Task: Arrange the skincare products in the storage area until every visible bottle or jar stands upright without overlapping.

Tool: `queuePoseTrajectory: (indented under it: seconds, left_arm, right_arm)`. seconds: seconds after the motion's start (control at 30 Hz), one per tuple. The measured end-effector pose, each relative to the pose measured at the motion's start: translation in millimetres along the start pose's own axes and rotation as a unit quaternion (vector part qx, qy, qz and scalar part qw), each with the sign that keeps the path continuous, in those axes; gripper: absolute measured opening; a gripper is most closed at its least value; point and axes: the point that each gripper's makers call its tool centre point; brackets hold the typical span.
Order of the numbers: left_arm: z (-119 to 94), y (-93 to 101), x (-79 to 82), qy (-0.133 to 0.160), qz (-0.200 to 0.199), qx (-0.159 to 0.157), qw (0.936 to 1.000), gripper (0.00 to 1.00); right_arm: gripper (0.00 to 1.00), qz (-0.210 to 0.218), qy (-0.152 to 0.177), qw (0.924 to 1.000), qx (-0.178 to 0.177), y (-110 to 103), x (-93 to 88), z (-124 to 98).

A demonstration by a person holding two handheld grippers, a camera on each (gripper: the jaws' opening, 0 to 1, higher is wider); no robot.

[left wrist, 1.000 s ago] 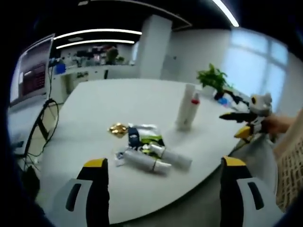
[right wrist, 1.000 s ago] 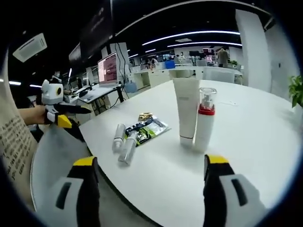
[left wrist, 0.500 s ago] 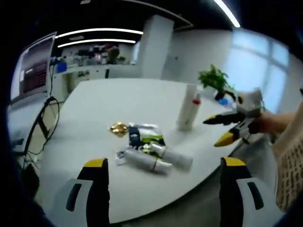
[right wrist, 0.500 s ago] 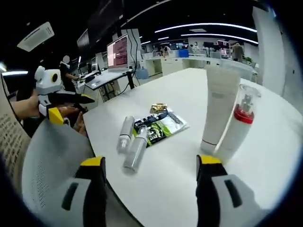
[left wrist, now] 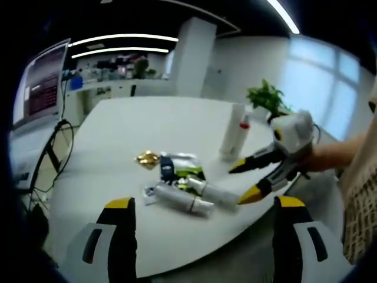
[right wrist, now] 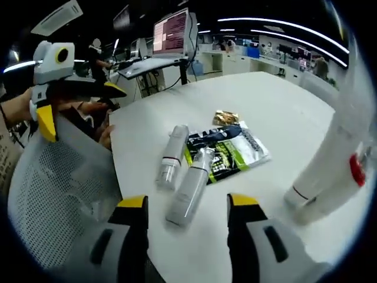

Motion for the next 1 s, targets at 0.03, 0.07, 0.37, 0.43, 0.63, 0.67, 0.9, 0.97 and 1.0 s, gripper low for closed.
queuePoseTrajectory:
  seconds: [0.03, 0.07, 0.37, 0.43, 0.63, 0.67, 0.9, 0.97, 1.0]
  left_arm:
    - [0.2, 0.0, 0.0, 0.0, 0.0, 0.0, 1.0, 0.94]
    - [0.4, 0.2, -0.2, -0.001, 0.0, 0.0, 1.0, 0.94]
    - [1.6, 0.8, -1.9, -0.008, 0.001, -0.003, 1.0, 0.94]
    - [1.9, 0.8, -2.0, -0.009, 0.002, -0.002, 1.0, 0.94]
    - [2.0, 0.6, -2.5, -0.01, 0.003, -0.001, 0.9999, 0.94]
    - [2.0, 0.6, -2.5, -0.01, 0.003, 0.0, 0.9999, 0.94]
    - [1.9, 1.1, -2.8, -0.011, 0.007, 0.002, 0.9999, 0.94]
    - [1.9, 1.3, -2.7, -0.011, 0.008, 0.002, 0.9999, 0.94]
    - [1.9, 1.4, -2.6, -0.011, 0.008, 0.003, 0.9999, 0.94]
  right_arm:
    - [0.48, -0.008, -0.011, 0.9999, 0.001, -2.4, -2.2, 5.4]
    - [0.46, -0.016, -0.02, 0.9997, 0.003, -4.1, -4.1, 9.2]
    - [0.28, -0.056, -0.081, 0.9947, -0.027, 3.1, -18.5, 26.4]
    - [0.23, -0.05, -0.085, 0.9945, -0.034, 7.2, -20.9, 25.7]
    - [0.19, -0.055, -0.078, 0.9947, -0.039, 13.3, -24.3, 24.6]
    - [0.19, -0.054, -0.076, 0.9949, -0.039, 12.7, -23.5, 24.8]
    - [0.18, -0.022, -0.065, 0.9971, -0.031, 13.0, -25.3, 23.3]
    - [0.18, -0.008, -0.056, 0.998, -0.028, 11.7, -24.3, 21.9]
    - [0.18, -0.001, -0.051, 0.9983, -0.028, 11.4, -23.7, 19.9]
Point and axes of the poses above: the point that each gripper's makers call its tool centre point, and the gripper's own axes: z roughly forward along the fingers, y roughly to its right, x roughly out of its top, and after that the axes turned 9 degrees about -z, right-handed
